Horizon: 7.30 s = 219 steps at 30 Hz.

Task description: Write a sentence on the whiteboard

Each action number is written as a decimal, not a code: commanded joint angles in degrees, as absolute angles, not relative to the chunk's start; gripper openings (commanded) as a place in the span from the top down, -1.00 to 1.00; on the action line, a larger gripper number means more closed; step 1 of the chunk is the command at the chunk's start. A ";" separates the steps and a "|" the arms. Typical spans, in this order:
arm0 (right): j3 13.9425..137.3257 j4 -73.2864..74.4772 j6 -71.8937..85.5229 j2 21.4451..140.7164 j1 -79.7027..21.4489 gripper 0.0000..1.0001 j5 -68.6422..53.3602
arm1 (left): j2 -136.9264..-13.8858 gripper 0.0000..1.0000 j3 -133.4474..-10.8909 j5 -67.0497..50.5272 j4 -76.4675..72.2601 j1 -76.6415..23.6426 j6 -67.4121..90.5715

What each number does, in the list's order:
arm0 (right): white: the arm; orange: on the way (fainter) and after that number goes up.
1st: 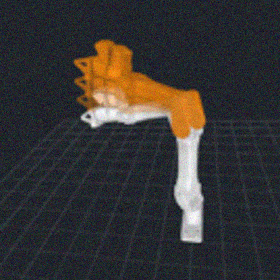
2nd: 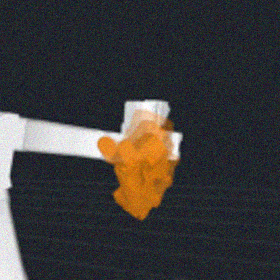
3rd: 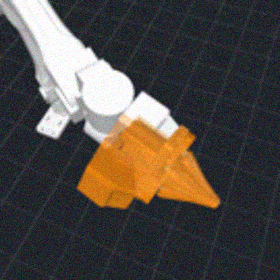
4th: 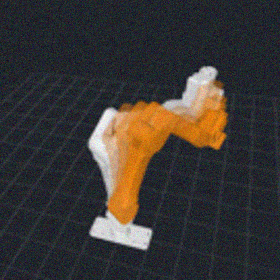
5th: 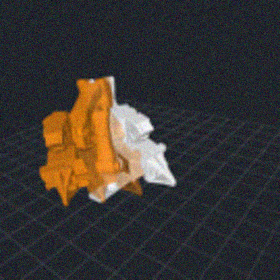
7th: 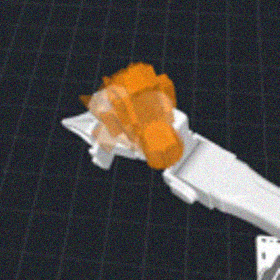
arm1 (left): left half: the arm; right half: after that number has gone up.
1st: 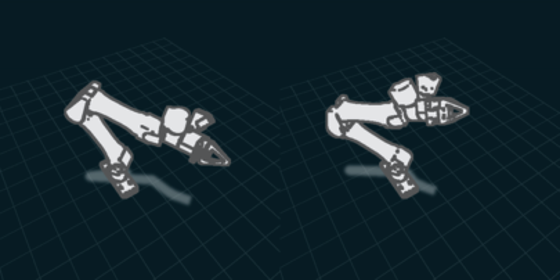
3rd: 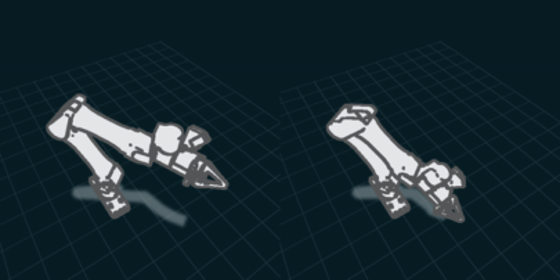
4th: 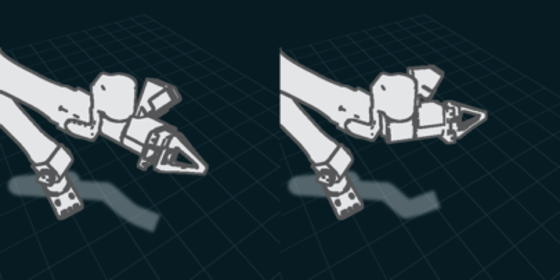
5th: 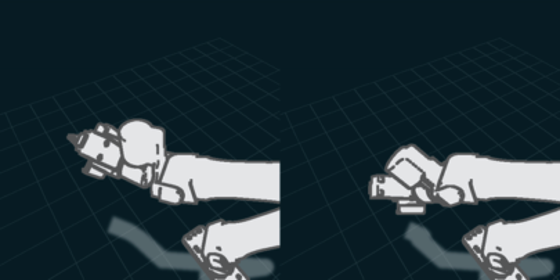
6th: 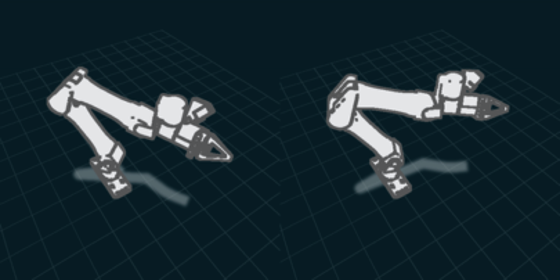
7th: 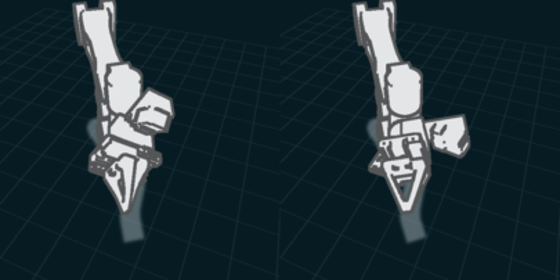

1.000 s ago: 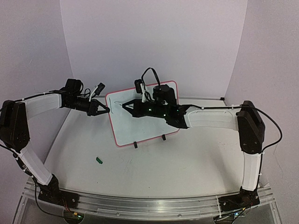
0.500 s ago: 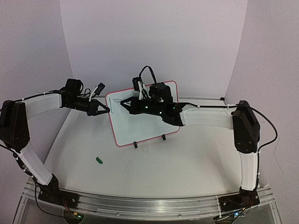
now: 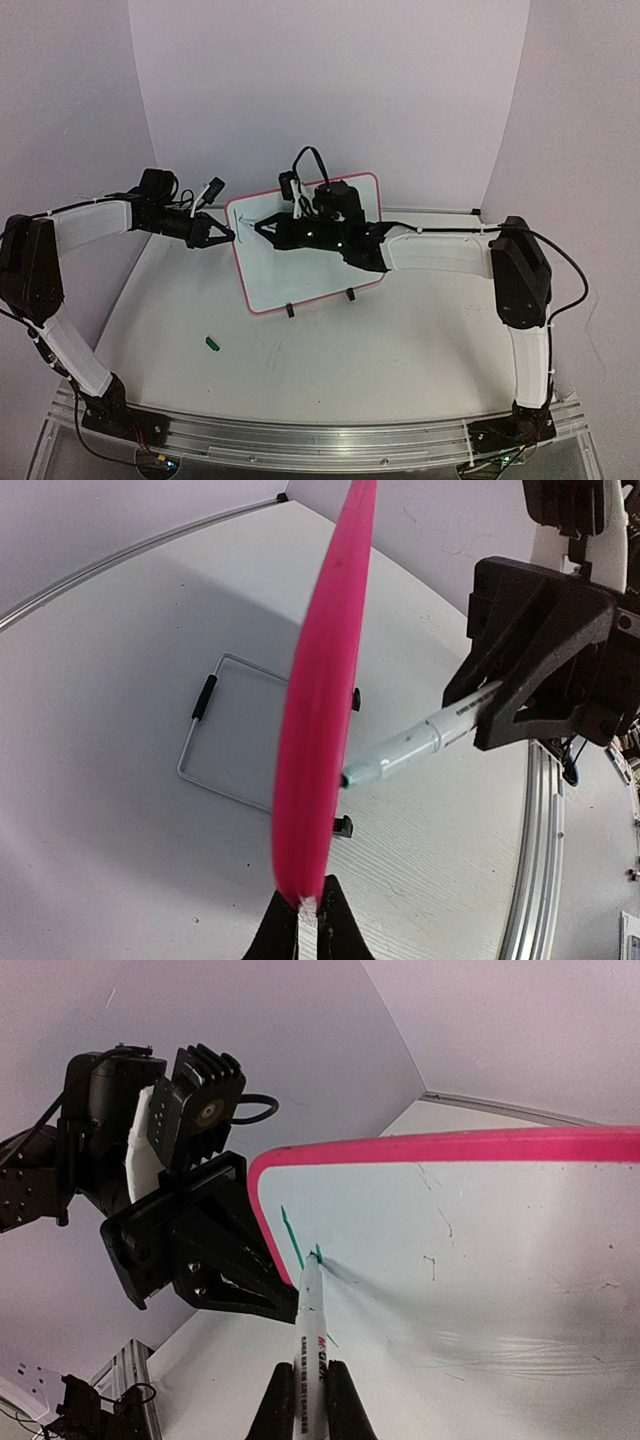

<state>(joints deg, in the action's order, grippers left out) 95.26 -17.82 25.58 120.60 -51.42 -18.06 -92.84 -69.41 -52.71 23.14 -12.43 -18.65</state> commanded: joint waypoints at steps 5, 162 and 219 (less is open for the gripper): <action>97.68 -17.07 26.10 123.26 -51.23 1.00 -19.42 | -93.00 1.00 -70.23 -49.70 27.98 -13.27 -20.31; 100.37 -11.55 22.51 120.00 -48.50 1.00 -23.99 | -92.15 1.00 -71.10 -46.01 28.96 -13.85 -20.66; 96.41 -9.76 21.13 117.99 -48.39 1.00 -21.43 | -91.79 1.00 -71.19 -45.51 29.09 -13.86 -20.84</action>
